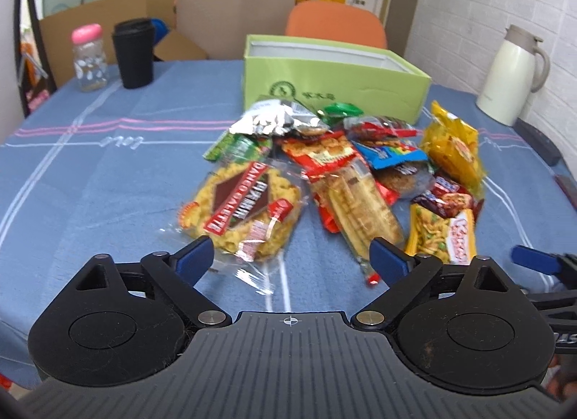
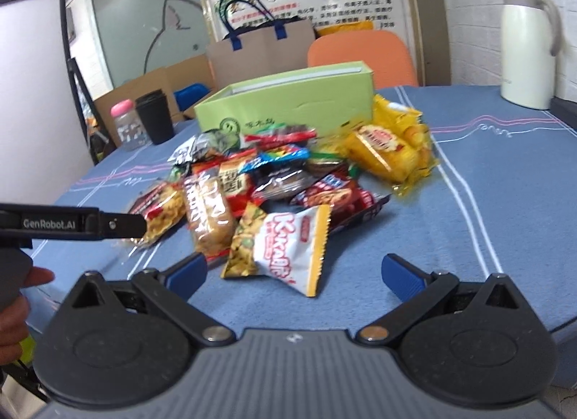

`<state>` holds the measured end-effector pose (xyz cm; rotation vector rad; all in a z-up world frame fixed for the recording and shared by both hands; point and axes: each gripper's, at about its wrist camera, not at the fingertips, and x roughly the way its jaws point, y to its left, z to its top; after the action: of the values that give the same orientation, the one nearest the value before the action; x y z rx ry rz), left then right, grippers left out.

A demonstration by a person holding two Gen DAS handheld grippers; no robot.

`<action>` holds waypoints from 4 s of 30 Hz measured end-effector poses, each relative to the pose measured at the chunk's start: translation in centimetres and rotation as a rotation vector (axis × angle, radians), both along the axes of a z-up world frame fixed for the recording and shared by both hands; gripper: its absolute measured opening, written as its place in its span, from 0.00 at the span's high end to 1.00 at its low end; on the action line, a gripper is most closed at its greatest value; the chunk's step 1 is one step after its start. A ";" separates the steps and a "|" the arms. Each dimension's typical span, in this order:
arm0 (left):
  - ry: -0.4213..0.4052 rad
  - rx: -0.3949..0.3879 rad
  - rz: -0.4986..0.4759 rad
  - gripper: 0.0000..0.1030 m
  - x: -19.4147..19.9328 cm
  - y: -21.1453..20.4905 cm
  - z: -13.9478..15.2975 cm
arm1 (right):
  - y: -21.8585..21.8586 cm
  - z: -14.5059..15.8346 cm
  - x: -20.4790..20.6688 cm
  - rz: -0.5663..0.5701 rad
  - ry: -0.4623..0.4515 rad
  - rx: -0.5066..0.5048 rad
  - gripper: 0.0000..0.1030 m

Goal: Organize snacks
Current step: 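Move the left gripper toward the wrapped biscuit bar in the snack pile, then close the left gripper on the red-tagged wrapped biscuit bar, then carry the biscuit bar into the lime-green box and open the left gripper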

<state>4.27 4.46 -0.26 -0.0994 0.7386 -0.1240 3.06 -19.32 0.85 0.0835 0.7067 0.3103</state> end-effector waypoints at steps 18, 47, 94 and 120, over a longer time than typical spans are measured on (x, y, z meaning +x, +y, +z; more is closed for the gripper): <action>0.052 -0.156 -0.048 0.33 4.1 0.2 1.3 | 5.0 2.3 -0.1 0.362 -0.111 0.086 0.01; 0.159 -0.230 -0.229 0.39 5.6 -2.3 -0.6 | 4.1 -0.5 1.0 0.330 0.050 -0.074 0.01; -0.148 -0.148 -0.327 0.85 15.7 -3.8 10.5 | 8.4 8.7 13.7 0.258 -0.349 -0.162 0.29; -0.210 0.059 0.031 0.45 23.9 2.2 7.3 | 8.5 6.4 22.8 0.213 -0.281 -0.146 0.00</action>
<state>28.17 6.67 7.00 -0.0407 0.5300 -0.0813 25.82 -10.86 7.26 -0.1727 0.4569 0.4627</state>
